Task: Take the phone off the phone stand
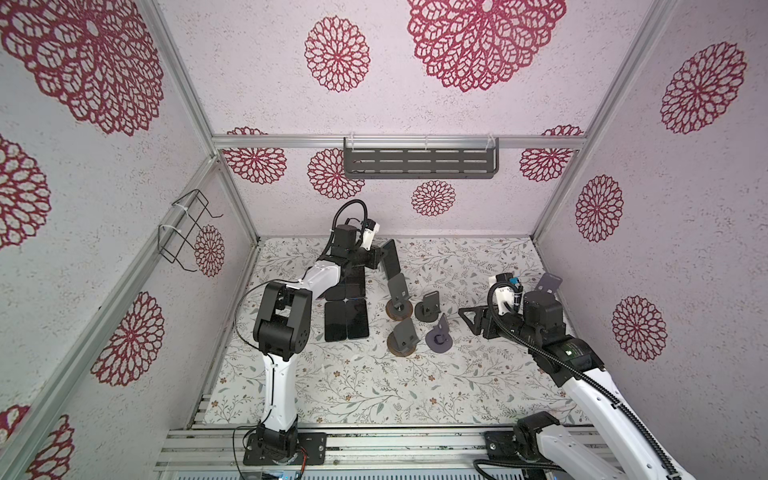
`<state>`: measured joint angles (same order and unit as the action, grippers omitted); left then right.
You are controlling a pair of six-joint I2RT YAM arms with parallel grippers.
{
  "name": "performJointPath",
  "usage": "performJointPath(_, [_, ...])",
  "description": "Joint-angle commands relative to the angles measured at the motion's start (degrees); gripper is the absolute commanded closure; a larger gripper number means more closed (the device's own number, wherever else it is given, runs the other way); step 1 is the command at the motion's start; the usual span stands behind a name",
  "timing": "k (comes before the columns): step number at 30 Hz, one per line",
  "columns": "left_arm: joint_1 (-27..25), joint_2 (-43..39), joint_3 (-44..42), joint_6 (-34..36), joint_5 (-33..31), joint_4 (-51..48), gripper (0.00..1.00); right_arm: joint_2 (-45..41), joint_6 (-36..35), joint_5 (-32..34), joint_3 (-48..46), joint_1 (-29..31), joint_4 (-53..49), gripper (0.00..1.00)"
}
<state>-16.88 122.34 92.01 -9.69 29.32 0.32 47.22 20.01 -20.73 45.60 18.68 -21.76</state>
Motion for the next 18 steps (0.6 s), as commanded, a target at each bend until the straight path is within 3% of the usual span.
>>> performJointPath(1, [-0.34,-1.71,1.32,0.07,1.11,1.27,1.00,-0.21,-1.11,0.37,0.52,-0.22,1.04,0.32])
performJointPath(8, [-0.78,-8.29,1.20,-0.68,-0.82,0.20,1.00,0.71,-3.04,-0.18,1.05,-0.22,1.39,0.32])
performJointPath(18, [-0.56,-22.21,1.17,0.36,-1.85,-9.71,1.00,6.85,-10.82,-6.78,5.70,-0.28,1.43,0.29])
